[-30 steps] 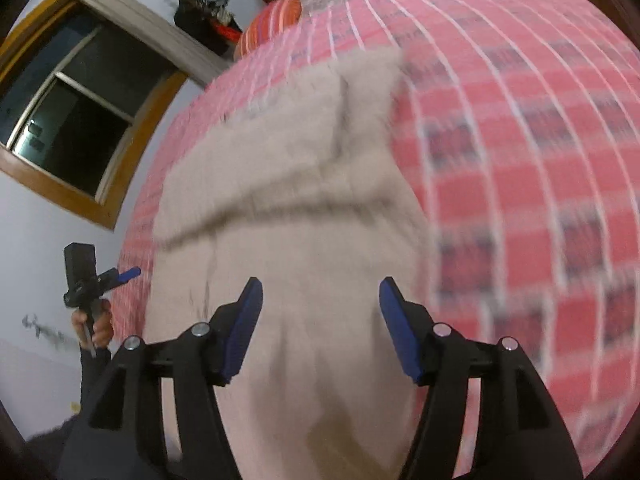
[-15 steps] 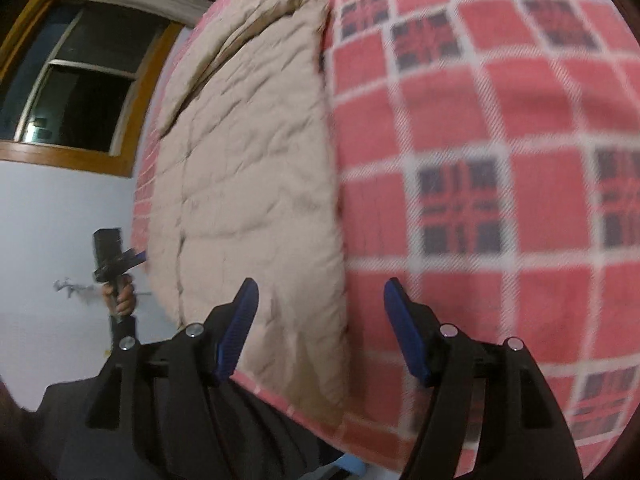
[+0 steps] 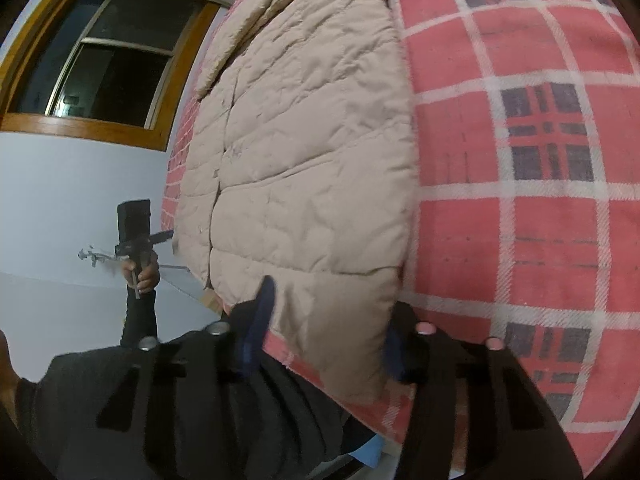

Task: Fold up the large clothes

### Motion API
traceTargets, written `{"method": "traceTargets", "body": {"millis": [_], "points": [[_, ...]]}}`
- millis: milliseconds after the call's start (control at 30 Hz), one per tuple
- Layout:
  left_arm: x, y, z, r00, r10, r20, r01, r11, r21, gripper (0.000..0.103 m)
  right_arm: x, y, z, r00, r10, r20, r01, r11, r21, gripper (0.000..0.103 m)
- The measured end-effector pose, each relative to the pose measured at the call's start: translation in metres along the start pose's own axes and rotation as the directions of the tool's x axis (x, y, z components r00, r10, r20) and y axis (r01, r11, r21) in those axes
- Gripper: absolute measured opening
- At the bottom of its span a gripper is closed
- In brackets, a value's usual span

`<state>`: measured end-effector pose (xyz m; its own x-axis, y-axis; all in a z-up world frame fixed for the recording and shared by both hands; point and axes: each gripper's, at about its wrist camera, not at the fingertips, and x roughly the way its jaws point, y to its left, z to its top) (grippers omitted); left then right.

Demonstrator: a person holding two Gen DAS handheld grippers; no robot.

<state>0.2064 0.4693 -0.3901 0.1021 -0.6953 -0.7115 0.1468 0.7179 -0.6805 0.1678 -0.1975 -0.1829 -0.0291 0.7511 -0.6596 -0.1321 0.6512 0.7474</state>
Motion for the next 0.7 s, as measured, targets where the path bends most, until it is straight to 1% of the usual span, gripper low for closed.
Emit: {"method": "traceTargets", "body": {"millis": [33, 67, 100, 133, 167, 200, 233, 300, 433, 500, 600, 700], "points": [[0.002, 0.002, 0.001, 1.0, 0.002, -0.005, -0.002, 1.0, -0.013, 0.05, 0.0, -0.002, 0.002, 1.0, 0.003, 0.002, -0.003, 1.0, 0.002, 0.038], [-0.001, 0.004, -0.003, 1.0, 0.006, -0.007, -0.006, 1.0, -0.025, 0.043, 0.001, -0.004, 0.003, 1.0, 0.003, 0.005, -0.003, 1.0, 0.001, 0.036], [-0.001, 0.005, -0.003, 1.0, 0.008, -0.007, -0.008, 0.999, -0.032, 0.041, 0.0, -0.005, 0.002, 1.0, 0.002, 0.01, -0.002, 1.0, 0.001, 0.033], [-0.002, 0.006, -0.004, 1.0, 0.012, -0.005, -0.012, 0.999, -0.039, 0.035, 0.0, -0.005, 0.003, 1.0, 0.004, 0.016, -0.004, 1.0, -0.001, 0.027], [-0.002, 0.008, -0.006, 1.0, 0.016, 0.0, -0.016, 0.999, -0.047, 0.03, 0.0, -0.004, 0.002, 1.0, 0.005, 0.023, -0.005, 1.0, -0.004, 0.024], [-0.005, 0.01, -0.008, 1.0, 0.014, 0.005, -0.014, 0.999, -0.048, 0.027, 0.001, -0.002, 0.001, 0.999, 0.002, 0.033, -0.002, 1.0, -0.006, 0.019], [-0.006, 0.01, -0.01, 1.0, 0.006, 0.015, -0.005, 0.999, -0.044, 0.021, -0.002, -0.003, 0.001, 0.999, 0.006, 0.042, -0.006, 1.0, -0.008, 0.016], [-0.007, 0.008, -0.01, 0.999, -0.002, 0.037, 0.004, 0.999, -0.041, 0.017, -0.002, 0.002, 0.002, 0.998, 0.013, 0.064, -0.012, 1.0, -0.011, 0.013], [-0.012, 0.003, -0.008, 0.995, -0.039, 0.094, 0.041, 0.999, -0.028, 0.012, -0.01, 0.018, 0.004, 0.994, 0.029, 0.107, -0.024, 0.999, -0.042, 0.01], [-0.018, 0.001, -0.005, 0.991, -0.062, 0.12, 0.065, 0.998, -0.022, 0.011, -0.011, 0.025, 0.006, 0.992, 0.035, 0.123, -0.029, 0.998, -0.053, 0.01], [-0.032, -0.008, 0.002, 0.98, -0.1, 0.171, 0.101, 0.995, -0.003, 0.01, -0.016, 0.035, 0.015, 0.987, 0.055, 0.152, -0.045, 0.997, -0.067, 0.009], [-0.043, -0.015, 0.009, 0.972, -0.116, 0.206, 0.116, 0.993, 0.011, 0.01, -0.022, 0.043, 0.025, 0.981, 0.068, 0.183, -0.055, 0.996, -0.074, 0.009]]}}
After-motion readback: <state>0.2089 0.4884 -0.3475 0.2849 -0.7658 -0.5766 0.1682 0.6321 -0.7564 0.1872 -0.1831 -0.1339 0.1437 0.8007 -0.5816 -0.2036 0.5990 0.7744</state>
